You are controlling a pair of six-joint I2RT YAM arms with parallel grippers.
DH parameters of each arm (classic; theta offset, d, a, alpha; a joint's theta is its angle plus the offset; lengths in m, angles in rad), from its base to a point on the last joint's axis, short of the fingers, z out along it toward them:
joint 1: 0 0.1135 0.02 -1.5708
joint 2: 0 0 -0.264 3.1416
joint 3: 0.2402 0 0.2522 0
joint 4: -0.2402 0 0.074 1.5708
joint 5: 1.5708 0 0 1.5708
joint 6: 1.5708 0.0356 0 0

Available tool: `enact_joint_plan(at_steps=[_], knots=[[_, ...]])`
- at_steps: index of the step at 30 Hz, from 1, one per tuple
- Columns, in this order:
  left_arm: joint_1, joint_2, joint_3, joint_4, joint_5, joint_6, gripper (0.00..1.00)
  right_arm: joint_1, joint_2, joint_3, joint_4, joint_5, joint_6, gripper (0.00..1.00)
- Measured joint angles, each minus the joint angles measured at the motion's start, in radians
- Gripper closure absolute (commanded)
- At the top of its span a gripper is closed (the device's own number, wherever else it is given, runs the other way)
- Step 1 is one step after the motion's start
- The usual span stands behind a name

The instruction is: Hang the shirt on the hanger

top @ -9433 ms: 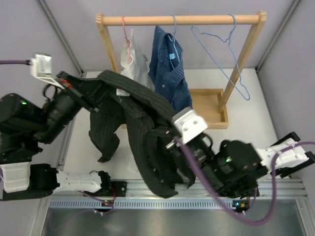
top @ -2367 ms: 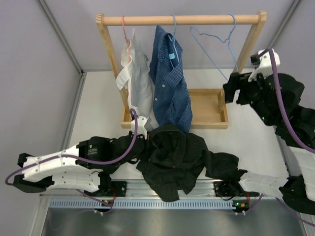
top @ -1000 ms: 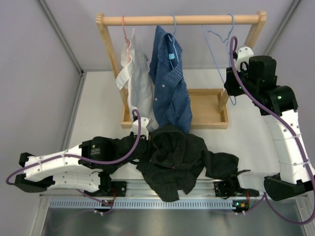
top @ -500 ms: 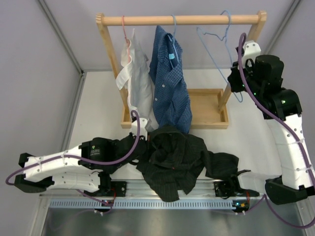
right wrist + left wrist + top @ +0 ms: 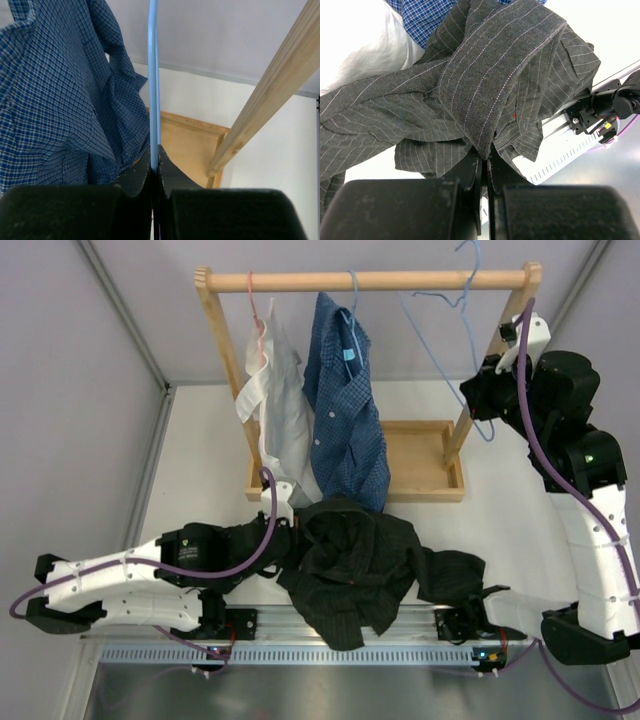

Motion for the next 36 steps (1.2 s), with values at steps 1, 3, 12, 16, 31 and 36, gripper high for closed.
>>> enact_joint_plan(at_steps=[1,3,12,16,31,36], knots=[[0.0,0.0,-0.003,0.001,0.0,-0.002,1.0,0.0,0.0,0.003,0.002,-0.007,0.006,1.0],[0.0,0.0,-0.006,0.001,-0.004,-0.004,1.0,0.0,-0.002,0.011,0.007,-0.018,0.012,1.0],[0.0,-0.009,-0.018,0.012,-0.074,-0.047,1.0,0.0,-0.206,-0.113,-0.051,-0.103,0.029,1.0],[0.009,-0.008,-0.02,0.015,-0.105,-0.063,1.0,0.0,-0.419,-0.185,-0.156,-0.154,0.034,1.0],[0.123,0.021,-0.008,0.014,-0.097,-0.073,1.0,0.177,-0.785,-0.359,-0.409,-0.506,-0.002,1.0],[0.124,0.04,0.025,0.015,-0.088,-0.074,1.0,0.187,-0.789,-0.492,-0.43,-0.566,-0.003,1.0]])
